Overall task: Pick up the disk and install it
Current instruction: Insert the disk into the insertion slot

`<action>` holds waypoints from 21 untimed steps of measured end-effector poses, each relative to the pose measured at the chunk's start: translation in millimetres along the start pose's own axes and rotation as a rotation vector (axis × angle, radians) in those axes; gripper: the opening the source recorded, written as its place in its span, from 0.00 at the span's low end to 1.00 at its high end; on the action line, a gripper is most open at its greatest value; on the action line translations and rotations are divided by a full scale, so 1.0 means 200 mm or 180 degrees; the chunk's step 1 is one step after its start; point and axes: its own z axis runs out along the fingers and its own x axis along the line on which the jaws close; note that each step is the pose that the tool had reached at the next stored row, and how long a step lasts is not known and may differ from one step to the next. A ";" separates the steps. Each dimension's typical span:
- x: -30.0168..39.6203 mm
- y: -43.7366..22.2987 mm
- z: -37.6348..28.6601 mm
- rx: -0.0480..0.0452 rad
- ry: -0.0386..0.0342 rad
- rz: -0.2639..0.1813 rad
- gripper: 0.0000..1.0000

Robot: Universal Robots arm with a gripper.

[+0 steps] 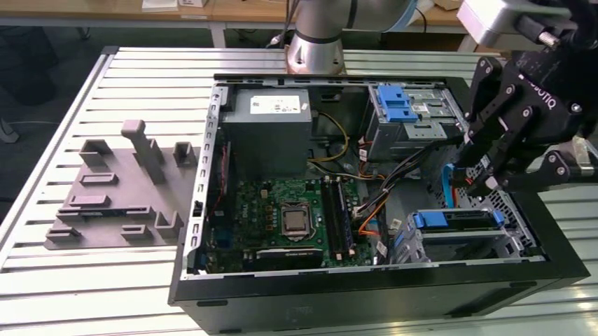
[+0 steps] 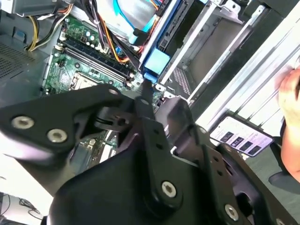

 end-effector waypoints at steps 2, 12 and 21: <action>0.000 -0.001 0.018 0.0000 0.0000 0.0000 0.36; 0.001 -0.013 0.103 0.0000 0.0000 0.0000 0.11; 0.001 -0.014 0.108 0.0003 0.0000 0.0000 0.11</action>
